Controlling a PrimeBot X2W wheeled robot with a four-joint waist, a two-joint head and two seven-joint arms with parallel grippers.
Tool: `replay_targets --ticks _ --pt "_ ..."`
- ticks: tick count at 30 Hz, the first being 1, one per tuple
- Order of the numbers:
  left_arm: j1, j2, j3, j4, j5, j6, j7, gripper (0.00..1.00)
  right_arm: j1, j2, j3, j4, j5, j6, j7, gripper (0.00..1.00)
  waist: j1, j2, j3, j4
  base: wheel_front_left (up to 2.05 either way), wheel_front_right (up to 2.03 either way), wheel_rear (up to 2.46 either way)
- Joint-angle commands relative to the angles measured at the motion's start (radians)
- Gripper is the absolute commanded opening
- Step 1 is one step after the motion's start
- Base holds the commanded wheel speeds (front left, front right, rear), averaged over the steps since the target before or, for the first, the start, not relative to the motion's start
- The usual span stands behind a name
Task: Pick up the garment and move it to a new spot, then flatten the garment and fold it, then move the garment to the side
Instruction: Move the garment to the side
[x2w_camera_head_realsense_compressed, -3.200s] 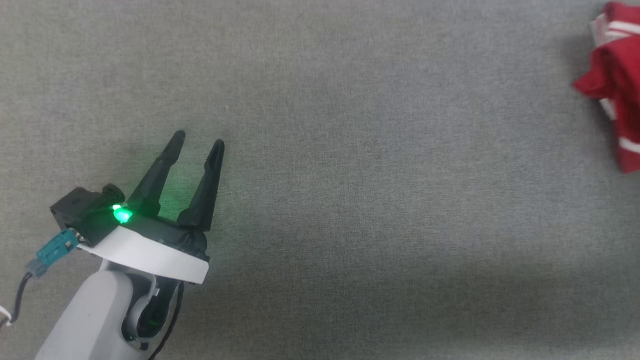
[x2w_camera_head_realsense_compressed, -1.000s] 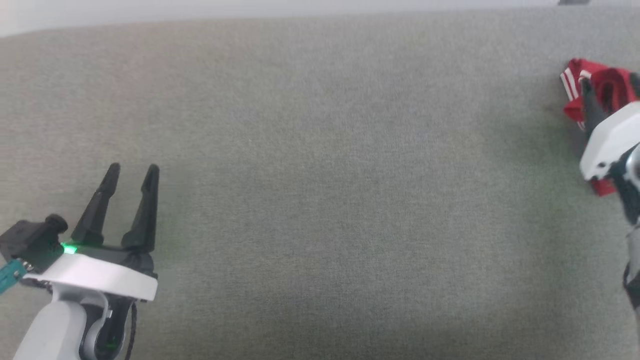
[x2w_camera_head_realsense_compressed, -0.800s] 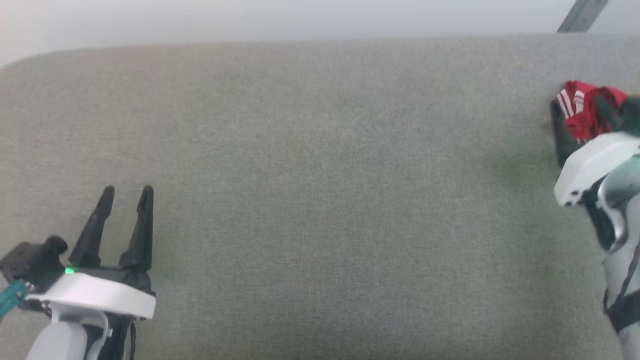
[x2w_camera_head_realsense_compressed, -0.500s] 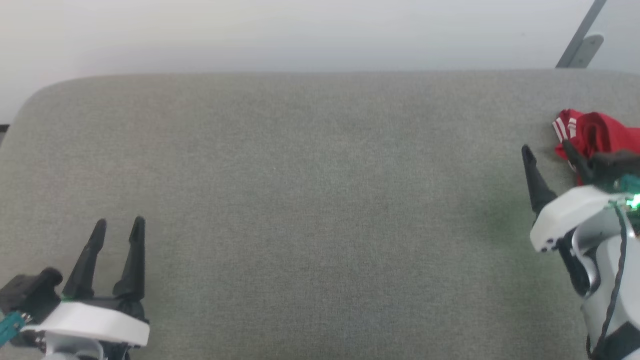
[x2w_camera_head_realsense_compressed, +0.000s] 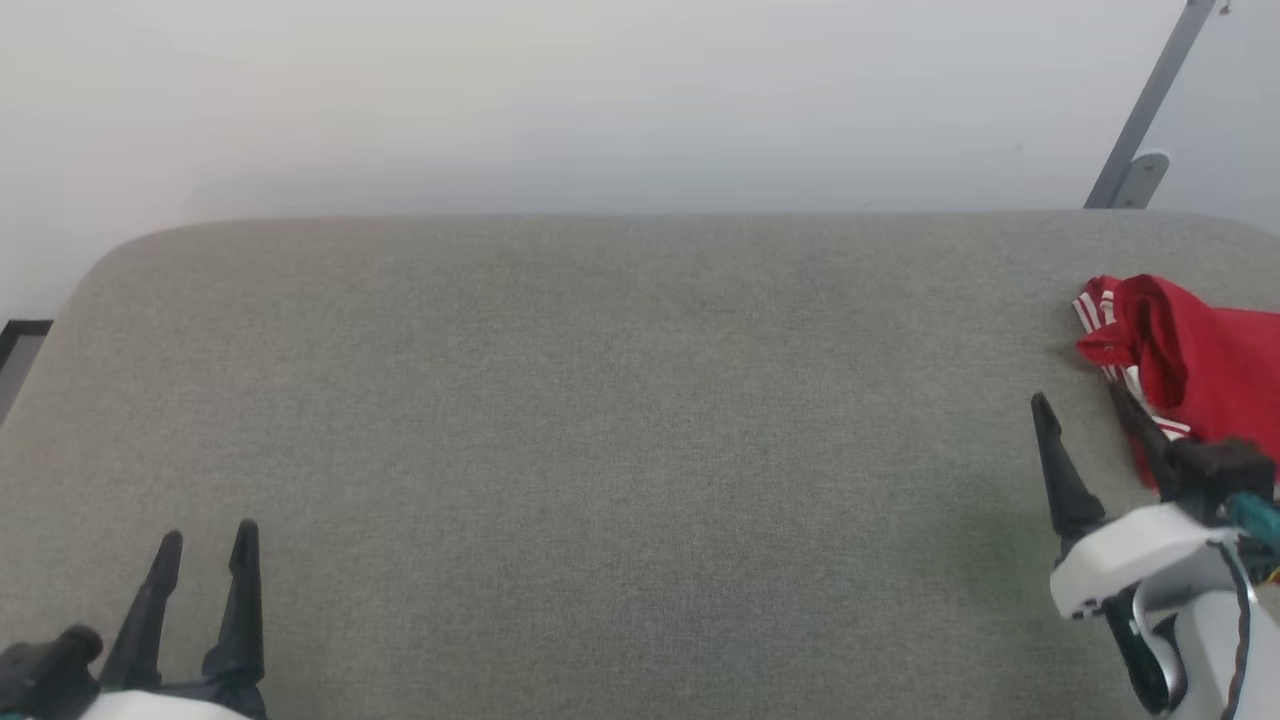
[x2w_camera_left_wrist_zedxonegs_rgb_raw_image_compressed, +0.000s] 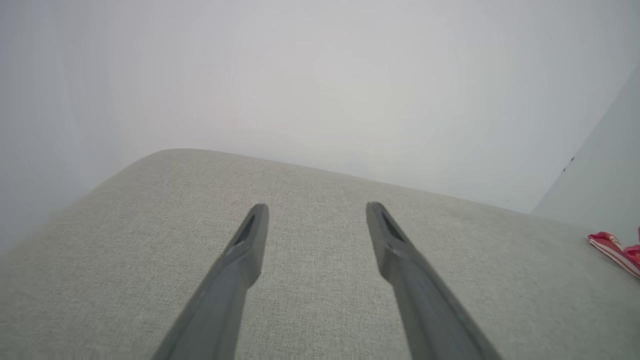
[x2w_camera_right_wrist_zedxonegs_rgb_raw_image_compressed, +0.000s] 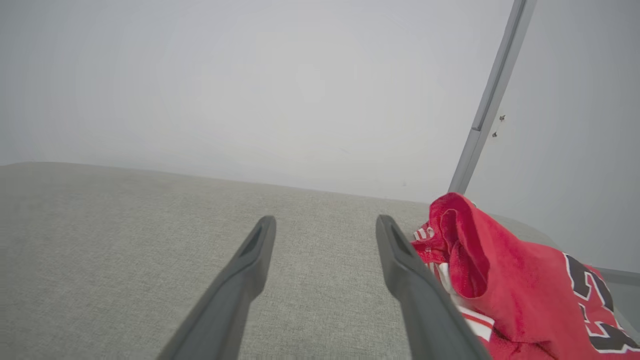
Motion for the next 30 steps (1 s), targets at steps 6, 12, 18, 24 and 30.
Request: replay_targets --ticks 6,12,18,24,30 --pt "0.041 -0.012 0.023 -0.008 0.015 -0.002 -0.004 1.00 0.094 0.019 -0.025 -0.087 -0.007 -0.001 -0.013 1.00 0.0000 -0.0001 -0.023 -0.007 0.00 0.00 0.00" --pt "0.065 -0.023 0.027 -0.012 0.023 -0.002 -0.004 1.00 0.198 0.062 -0.083 -0.217 -0.004 -0.001 -0.014 1.00 0.0000 -0.0001 -0.034 -0.012 0.00 0.00 0.00" --pt "0.086 -0.032 0.029 -0.014 0.035 -0.002 -0.004 1.00 0.267 0.095 -0.113 -0.294 -0.020 -0.001 -0.014 1.00 0.0000 -0.0001 -0.042 -0.016 0.00 0.00 0.00" --pt "0.099 -0.041 0.033 -0.016 0.043 -0.002 -0.004 1.00 0.311 0.109 -0.136 -0.332 -0.026 -0.001 -0.014 1.00 0.0000 -0.0001 -0.044 -0.016 0.00 0.00 0.00" --pt "0.105 -0.053 0.044 -0.015 0.035 -0.002 -0.004 1.00 0.336 0.122 -0.143 -0.346 -0.026 -0.001 -0.014 1.00 0.0000 -0.0001 -0.048 -0.013 0.00 0.00 0.00"
